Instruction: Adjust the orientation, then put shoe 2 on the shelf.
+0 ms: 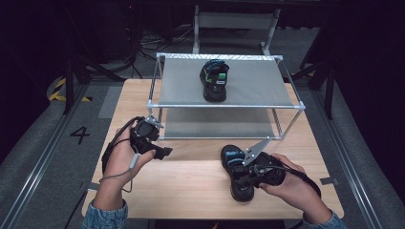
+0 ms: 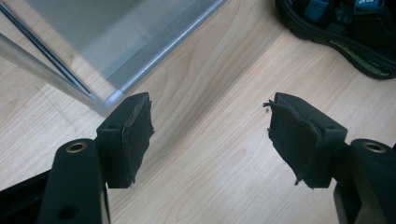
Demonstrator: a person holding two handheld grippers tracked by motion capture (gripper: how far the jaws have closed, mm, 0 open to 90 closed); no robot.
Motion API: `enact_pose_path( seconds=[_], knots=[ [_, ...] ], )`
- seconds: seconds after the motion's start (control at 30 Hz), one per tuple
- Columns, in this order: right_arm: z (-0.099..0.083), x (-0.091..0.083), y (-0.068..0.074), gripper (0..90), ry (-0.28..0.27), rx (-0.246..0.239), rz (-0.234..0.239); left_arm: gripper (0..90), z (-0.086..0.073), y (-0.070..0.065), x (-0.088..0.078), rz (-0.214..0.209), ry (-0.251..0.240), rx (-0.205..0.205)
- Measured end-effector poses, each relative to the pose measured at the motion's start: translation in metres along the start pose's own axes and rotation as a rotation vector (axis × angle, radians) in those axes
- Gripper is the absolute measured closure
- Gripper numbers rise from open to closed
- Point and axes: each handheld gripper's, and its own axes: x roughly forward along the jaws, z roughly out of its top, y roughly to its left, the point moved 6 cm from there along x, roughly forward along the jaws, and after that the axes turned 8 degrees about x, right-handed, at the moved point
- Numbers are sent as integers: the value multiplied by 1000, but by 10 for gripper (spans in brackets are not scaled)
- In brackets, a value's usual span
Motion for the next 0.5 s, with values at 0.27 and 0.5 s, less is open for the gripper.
enact_pose_path(
  seconds=[0.27,0.5],
  knots=[
    [0,-19,-13,545,-104,20,-43,301,-5,1,1,4,-4,-9],
    [4,-20,-36,504,-139,32,-138,300,-14,4,-1,11,2,-37]
  ],
)
